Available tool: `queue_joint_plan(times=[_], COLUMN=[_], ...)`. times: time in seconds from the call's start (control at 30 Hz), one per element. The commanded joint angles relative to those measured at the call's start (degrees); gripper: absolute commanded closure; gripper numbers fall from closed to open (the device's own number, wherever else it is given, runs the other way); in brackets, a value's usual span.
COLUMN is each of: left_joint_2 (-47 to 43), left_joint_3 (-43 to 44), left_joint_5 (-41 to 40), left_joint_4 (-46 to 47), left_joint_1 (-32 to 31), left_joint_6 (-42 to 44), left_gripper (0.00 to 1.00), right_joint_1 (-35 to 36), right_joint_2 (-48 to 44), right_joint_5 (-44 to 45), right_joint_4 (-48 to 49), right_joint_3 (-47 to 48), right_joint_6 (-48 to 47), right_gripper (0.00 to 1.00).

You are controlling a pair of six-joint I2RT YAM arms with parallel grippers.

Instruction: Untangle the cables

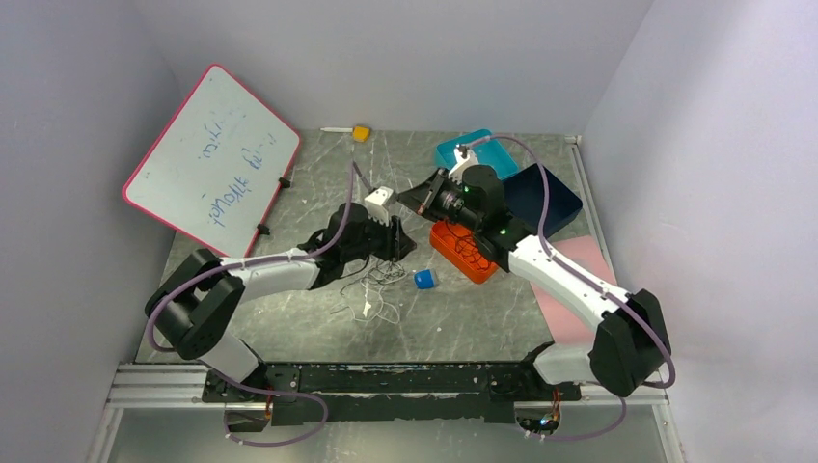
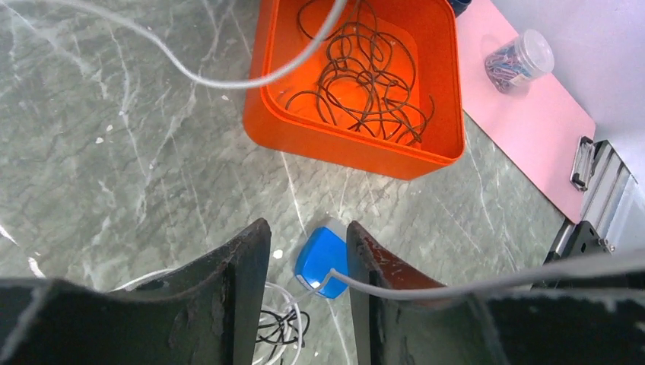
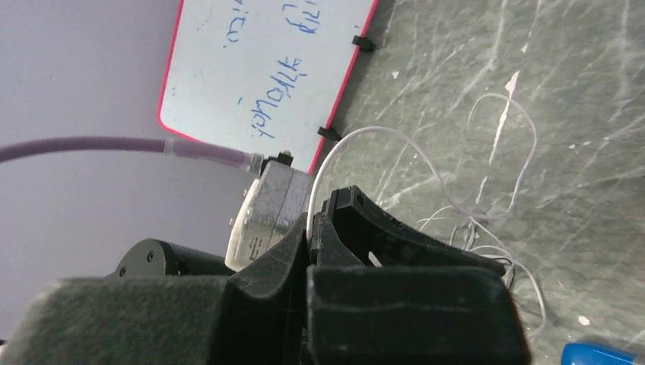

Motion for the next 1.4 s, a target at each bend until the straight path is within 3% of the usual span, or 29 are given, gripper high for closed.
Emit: queue_joint_plan(times=[0.0,0.5,0.97,1.07,1.23,1.37], left_joint_2=[1.0,-2.7,-6.6,-7.3,-7.6,-8.1], left_joint_3=[-3.7,-13.9,-19.9,-21.1,-21.8,-22.8], left_joint_5=[-3.0,-8.2,-11.8,-13.0,-15.0,-17.6], left_joint_4=[-0.6,-1.1,-3.7,-4.1,-5.1,-6.1], left_joint_1=[-2.7,-3.7,-4.0,-4.0,-4.0,-4.0], left_joint_6=[0.7,-2.0,-3.2,-4.0,-6.0,-8.8], left_gripper=[0.54,0.58,0.60,0.67,0.92,0.93], right_joint_1=[-0.8,-5.8,-11.1,-11.4,-11.5,-11.5], right_joint_2=[-5.4,-10.2,-10.6,-10.4,-10.9,-11.4], right_joint_5=[2.1,5.8,18.6,20.0,22.5,26.1], right_joint_4=[2.3,-4.6,-18.9,-19.6,-20.7,-22.2], right_joint_3=[4.9,12.4,33.8,35.7,37.4,39.2], right_joint_6=[-0.7,-6.1,-21.8,-23.0,-25.5,-28.4], right_gripper=[1.00,1.00,1.00,1.00,1.00,1.00])
